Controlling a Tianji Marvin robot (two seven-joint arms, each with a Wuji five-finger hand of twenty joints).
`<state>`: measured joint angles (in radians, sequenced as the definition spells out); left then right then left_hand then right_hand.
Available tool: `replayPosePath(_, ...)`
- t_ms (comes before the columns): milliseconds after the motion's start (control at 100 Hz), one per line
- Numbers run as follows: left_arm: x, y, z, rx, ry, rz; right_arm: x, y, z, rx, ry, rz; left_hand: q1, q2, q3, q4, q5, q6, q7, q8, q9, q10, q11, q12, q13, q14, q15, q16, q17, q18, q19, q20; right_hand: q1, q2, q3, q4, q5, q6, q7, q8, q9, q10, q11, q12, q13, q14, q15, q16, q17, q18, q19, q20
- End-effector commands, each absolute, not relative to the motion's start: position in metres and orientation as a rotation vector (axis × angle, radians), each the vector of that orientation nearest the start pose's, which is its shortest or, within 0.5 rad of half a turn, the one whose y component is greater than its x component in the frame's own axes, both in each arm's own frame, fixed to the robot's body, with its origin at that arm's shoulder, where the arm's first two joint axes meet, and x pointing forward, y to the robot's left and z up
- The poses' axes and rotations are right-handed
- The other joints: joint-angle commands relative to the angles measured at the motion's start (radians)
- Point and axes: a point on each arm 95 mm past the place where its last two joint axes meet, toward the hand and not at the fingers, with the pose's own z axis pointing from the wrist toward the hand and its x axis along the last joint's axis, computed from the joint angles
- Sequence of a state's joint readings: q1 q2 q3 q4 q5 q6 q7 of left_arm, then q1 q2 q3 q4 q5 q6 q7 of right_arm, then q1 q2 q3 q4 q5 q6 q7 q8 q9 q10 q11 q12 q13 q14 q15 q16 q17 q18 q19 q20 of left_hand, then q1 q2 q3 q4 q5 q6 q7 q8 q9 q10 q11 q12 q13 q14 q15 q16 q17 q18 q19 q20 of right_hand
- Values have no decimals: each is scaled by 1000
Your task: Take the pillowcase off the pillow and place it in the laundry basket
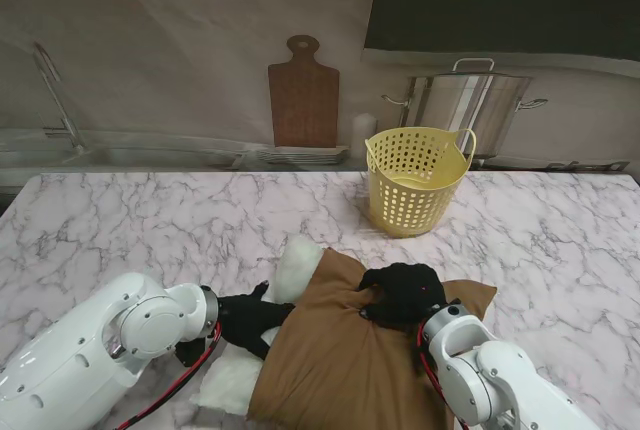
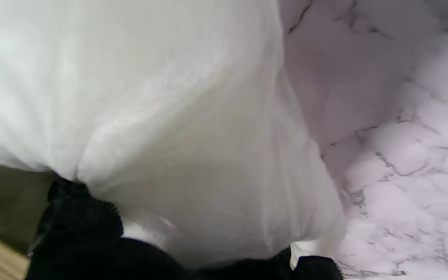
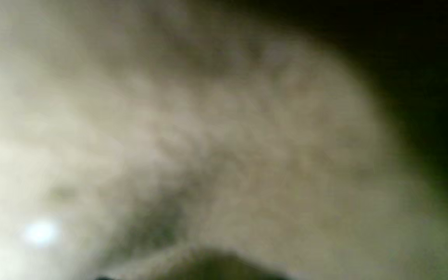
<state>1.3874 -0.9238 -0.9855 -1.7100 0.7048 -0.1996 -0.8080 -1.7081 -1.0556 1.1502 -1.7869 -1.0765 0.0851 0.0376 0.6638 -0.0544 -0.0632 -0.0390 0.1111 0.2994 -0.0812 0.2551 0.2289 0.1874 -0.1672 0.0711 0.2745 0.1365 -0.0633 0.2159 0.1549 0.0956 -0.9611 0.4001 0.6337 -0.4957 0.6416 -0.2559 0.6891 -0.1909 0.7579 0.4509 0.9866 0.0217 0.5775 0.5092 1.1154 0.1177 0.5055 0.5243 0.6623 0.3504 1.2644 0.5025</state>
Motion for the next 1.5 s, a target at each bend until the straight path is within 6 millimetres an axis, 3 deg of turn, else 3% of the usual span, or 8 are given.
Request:
replayPosePath(0,348,-27,-370,-1363,2633,-948,340,22,-342,1198,1687,1336,22,39,22,8,35,-22,74,0,124,44,177,72,146,52,209,87,-7,-6,1559,13,213,43,271,68,124,-15,137,-13,145,37,262,164,209,-171,488,158,77,-84,177,72)
replayPosePath(80,348,-27,-371,-1369,2647,-919,339,9,-340,1176,1684,1289,20,23,22,9,35,-21,75,-2,125,43,176,72,145,52,208,86,-8,-5,1556,12,215,71,288,58,139,12,151,38,144,41,293,269,211,-207,636,154,89,-80,203,76)
replayPosePath(110,349,-27,-372,-1371,2652,-907,338,4,-338,1165,1681,1271,20,22,23,9,36,-21,75,-2,124,44,175,72,144,52,208,86,-8,-5,1555,12,210,79,301,55,151,5,144,89,144,37,293,307,210,-215,671,148,88,-77,204,75)
replayPosePath(250,350,-26,-374,-1382,2674,-859,333,-19,-326,1131,1655,1196,20,7,23,9,37,-22,75,-4,120,43,173,72,139,51,205,85,-10,-5,1548,11,208,92,331,54,174,-13,152,224,146,40,315,384,210,-235,754,162,87,-63,202,69)
replayPosePath(550,350,-25,-377,-1388,2699,-807,329,-57,-317,1045,1596,1066,17,-29,25,12,35,-20,74,-9,111,45,171,70,132,52,201,83,-12,-5,1535,10,205,97,349,49,189,-26,165,283,149,37,328,415,208,-249,777,183,113,-64,180,52)
replayPosePath(1060,350,-19,-373,-1391,2688,-773,326,-95,-317,964,1530,919,13,-35,28,13,35,-10,73,-18,112,46,171,70,131,52,201,82,-9,-4,1527,14,204,104,348,52,189,-38,170,315,153,26,330,433,209,-267,778,206,133,-79,163,40)
replayPosePath(1300,352,-19,-368,-1352,2602,-903,323,-81,-318,1008,1517,1021,32,24,30,10,59,-38,85,-12,125,32,178,74,144,43,212,89,-2,-16,1545,24,204,104,342,51,185,-36,166,313,150,25,323,431,207,-263,766,206,133,-76,155,37)
replayPosePath(1490,355,-24,-340,-1229,2443,-1097,331,-59,-317,975,1540,1116,101,63,32,14,94,-52,100,3,137,23,188,84,149,46,222,97,-7,-10,1568,27,204,105,336,49,181,-36,163,304,150,23,318,424,208,-261,750,204,134,-80,149,34)
